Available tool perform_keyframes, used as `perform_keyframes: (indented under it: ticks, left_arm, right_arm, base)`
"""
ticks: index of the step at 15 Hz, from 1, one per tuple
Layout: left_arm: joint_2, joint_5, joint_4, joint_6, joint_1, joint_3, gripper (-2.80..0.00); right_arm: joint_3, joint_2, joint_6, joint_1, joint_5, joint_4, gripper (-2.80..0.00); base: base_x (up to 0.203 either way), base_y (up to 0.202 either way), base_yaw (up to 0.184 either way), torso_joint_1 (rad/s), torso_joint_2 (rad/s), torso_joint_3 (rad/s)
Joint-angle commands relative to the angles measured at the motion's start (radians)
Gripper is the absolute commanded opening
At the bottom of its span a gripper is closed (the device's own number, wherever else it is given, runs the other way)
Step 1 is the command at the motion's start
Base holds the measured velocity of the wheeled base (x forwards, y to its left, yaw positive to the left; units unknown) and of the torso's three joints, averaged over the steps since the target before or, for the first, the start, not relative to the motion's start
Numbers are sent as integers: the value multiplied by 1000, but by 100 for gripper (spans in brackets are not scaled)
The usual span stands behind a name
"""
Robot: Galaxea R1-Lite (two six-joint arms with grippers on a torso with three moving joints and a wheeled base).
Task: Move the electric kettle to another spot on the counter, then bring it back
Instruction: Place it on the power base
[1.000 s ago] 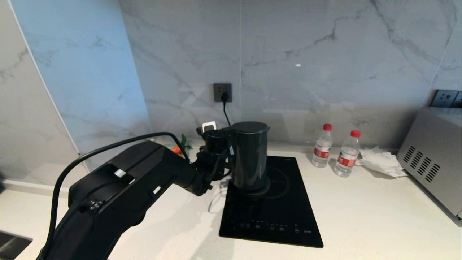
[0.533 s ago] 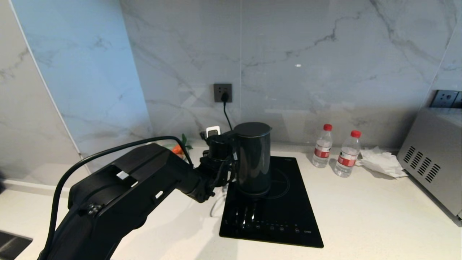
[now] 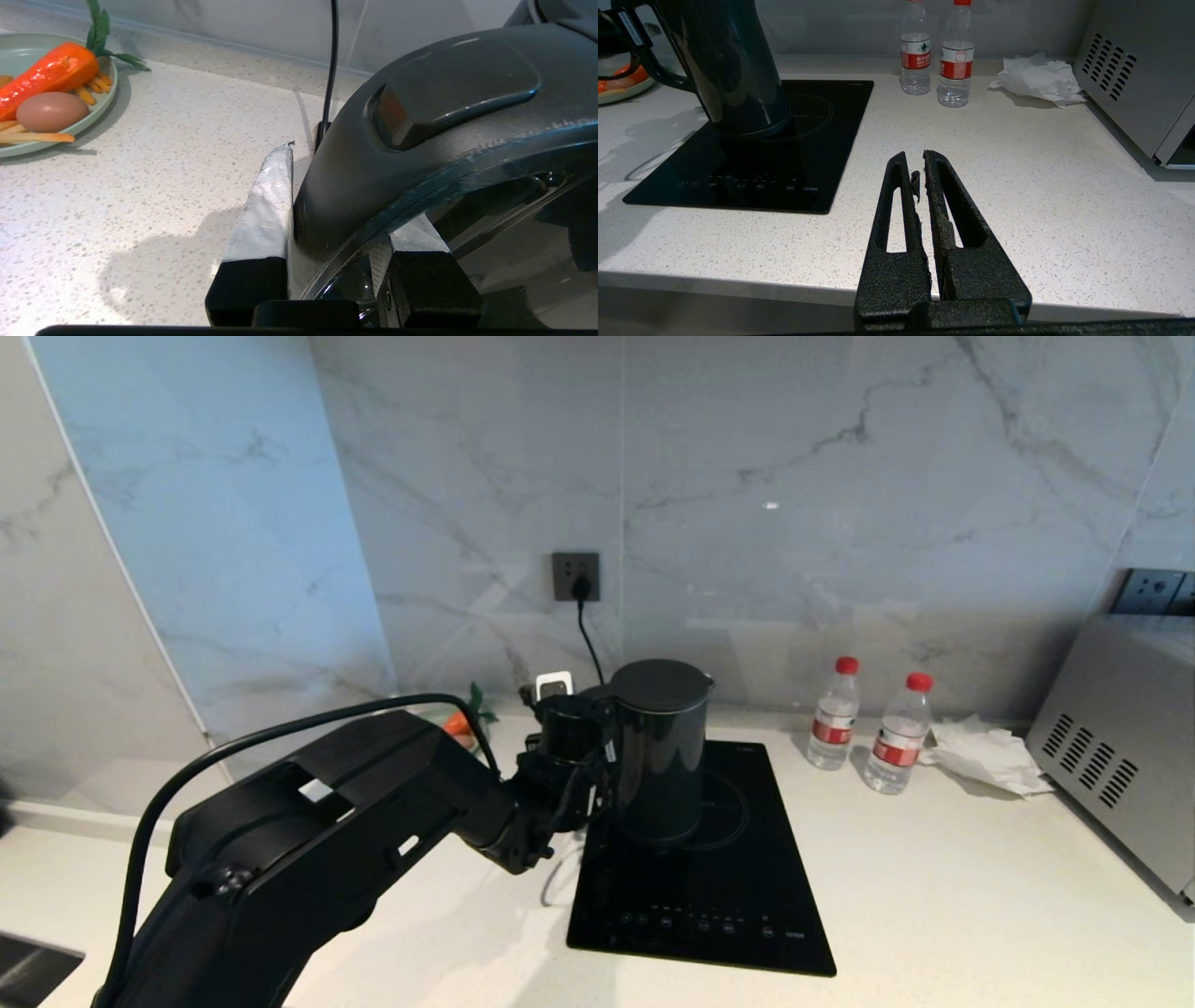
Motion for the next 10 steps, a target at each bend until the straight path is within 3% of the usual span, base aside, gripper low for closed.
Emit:
perform_keyframes:
  ticks: [1,9,10]
  left_arm:
    - [-7,4,-2,19,-2,22,-280]
    - [-37,1,0,122,-18,16,-280]
    - [-34,0,0,132,-18,16,0]
  right_arm:
    - [0,0,-1,0,0,0,-280]
    - [-1,0,-1,0,0,0,-280]
    - [-1,0,-1,0,0,0,-280]
  base:
    - [0,0,0,0,0,0]
    - [0,0,0,0,0,0]
    - [0,0,0,0,0,0]
